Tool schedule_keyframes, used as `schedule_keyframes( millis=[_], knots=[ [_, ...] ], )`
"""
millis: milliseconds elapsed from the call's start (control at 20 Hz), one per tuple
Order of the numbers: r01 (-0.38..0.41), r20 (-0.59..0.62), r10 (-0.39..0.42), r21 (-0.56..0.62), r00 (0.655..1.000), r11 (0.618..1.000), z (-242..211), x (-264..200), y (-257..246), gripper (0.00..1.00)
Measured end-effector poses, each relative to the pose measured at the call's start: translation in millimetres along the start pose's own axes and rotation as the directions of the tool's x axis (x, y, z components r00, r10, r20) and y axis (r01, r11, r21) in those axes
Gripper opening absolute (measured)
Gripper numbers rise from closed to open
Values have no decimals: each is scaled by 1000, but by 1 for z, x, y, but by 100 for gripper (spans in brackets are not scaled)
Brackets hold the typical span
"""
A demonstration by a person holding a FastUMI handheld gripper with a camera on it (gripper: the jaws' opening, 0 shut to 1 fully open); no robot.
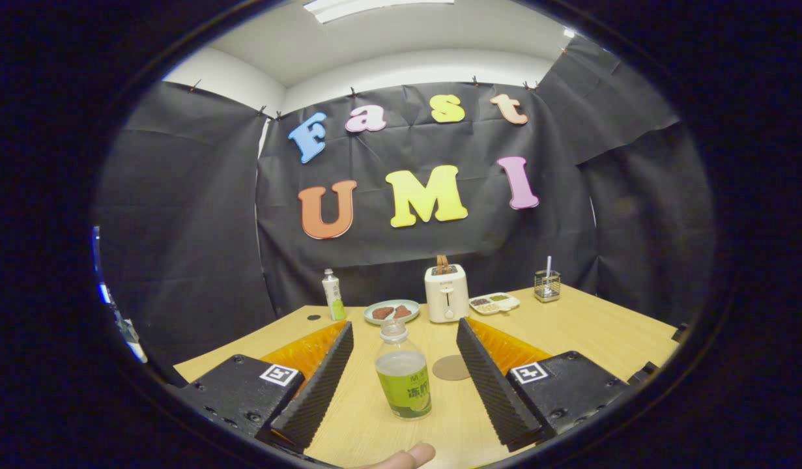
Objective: Take the bottle from table, then pour the juice into the cup, finally place the bottle on the coaster
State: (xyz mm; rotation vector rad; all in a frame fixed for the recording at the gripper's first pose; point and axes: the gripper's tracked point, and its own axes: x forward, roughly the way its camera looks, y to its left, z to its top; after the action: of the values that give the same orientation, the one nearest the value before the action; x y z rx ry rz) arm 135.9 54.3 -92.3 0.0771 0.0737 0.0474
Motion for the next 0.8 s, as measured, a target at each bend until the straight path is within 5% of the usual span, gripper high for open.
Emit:
schedule_keyframes(
  millis=[200, 450, 800],
  knots=[
    [-53, -68, 59, 91, 996, 994, -21, 27, 33, 100],
    [83, -84, -89, -70, 993, 994, -37, 38, 9, 100],
    [104, -121, -119, -122, 986, 987, -51, 61, 4, 100]
  ],
)
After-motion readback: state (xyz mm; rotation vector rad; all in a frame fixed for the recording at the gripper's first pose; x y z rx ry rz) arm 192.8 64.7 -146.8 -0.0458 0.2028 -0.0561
